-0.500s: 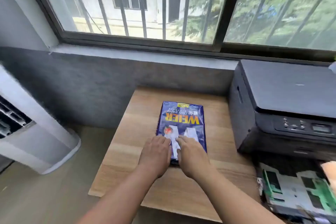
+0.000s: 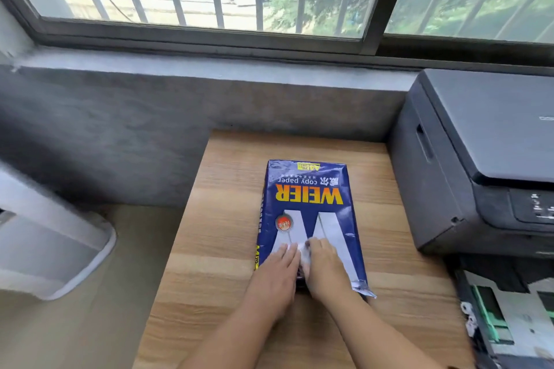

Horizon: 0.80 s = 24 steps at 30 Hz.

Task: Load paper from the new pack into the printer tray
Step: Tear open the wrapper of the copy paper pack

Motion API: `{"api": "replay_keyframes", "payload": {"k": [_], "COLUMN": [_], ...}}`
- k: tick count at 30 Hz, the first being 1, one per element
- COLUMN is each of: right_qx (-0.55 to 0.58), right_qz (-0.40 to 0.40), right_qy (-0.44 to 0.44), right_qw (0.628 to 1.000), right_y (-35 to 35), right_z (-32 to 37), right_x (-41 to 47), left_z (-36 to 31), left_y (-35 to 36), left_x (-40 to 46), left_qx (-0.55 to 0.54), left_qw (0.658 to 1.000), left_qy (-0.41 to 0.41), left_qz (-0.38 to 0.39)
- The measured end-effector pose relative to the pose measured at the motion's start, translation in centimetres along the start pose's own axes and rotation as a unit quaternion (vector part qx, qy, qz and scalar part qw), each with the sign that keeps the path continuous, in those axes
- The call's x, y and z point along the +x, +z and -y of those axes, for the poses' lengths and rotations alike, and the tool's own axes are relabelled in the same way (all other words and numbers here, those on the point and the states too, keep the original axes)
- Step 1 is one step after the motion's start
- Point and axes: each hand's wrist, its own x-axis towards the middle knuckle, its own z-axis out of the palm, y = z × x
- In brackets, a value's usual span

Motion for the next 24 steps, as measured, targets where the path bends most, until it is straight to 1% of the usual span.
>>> {"api": "replay_keyframes", "payload": {"k": [2,4,5,6,8,9,10,12,15,17,19,20,21,23,24], "right_qx": [0.013,0.037,0.047,0.047,0.015,0.000,-0.006,-0.002,-0.004,-0.059,-0.124,-0.137,-0.146,-0.138,-0.135], "right_qz": [-0.013,-0.028,-0.033,-0.030,-0.009,0.000,0.008,0.034,0.052,0.048,0.061,0.058,0.041,0.057,0.070], "right_qy": [0.005,0.012,0.010,0.001,-0.037,-0.058,-0.076,-0.117,-0.201,-0.246,-0.249,-0.249,-0.254,-0.245,-0.225], "right_qw": [1.000,0.999,0.998,0.998,0.999,0.998,0.997,0.993,0.978,0.966,0.959,0.957,0.955,0.958,0.962], "right_y": [0.1,0.3,0.5,0.6,0.7,0.4,0.1,-0.7,-1.1,-0.4,1.3,2.5,3.3,4.2,4.0], "right_z": [0.2,0.1,0.0,-0.2,-0.5,-0.6,-0.7,-1.0,-2.6,-4.1,-4.9,-5.2,-5.2,-4.8,-4.6], "right_x": [0.6,0.8,0.7,0.5,-0.1,-0.4,-0.7,-1.8,-4.8,-7.4,-9.8,-10.7,-11.3,-11.8,-11.7], "left_z": [0.2,0.4,0.5,0.6,0.6,0.5,0.5,0.7,0.8,0.5,0.2,0.1,0.0,-0.1,-0.3], "left_y": [0.2,0.2,0.4,0.5,0.6,0.7,0.5,0.3,0.2,-0.2,-0.3,-0.3,-0.1,0.1,0.2], "left_x": [0.4,0.3,0.2,0.1,-0.3,-0.3,-0.4,-0.2,0.2,0.4,0.4,0.3,0.3,0.5,0.7], "left_qx": [0.023,0.058,0.069,0.073,0.064,0.051,0.027,0.006,-0.026,-0.009,-0.012,-0.016,-0.020,-0.028,-0.025], "left_qw": [1.000,0.998,0.997,0.997,0.996,0.997,0.999,0.998,1.000,1.000,1.000,1.000,1.000,1.000,1.000], "left_qy": [0.007,0.016,0.024,0.038,0.058,0.050,0.039,0.025,0.014,0.017,0.014,0.010,0.004,0.000,0.005], "left_qz": [0.018,-0.018,-0.021,-0.001,0.031,0.024,0.009,-0.060,0.008,0.009,0.005,0.000,-0.006,-0.004,0.000]}}
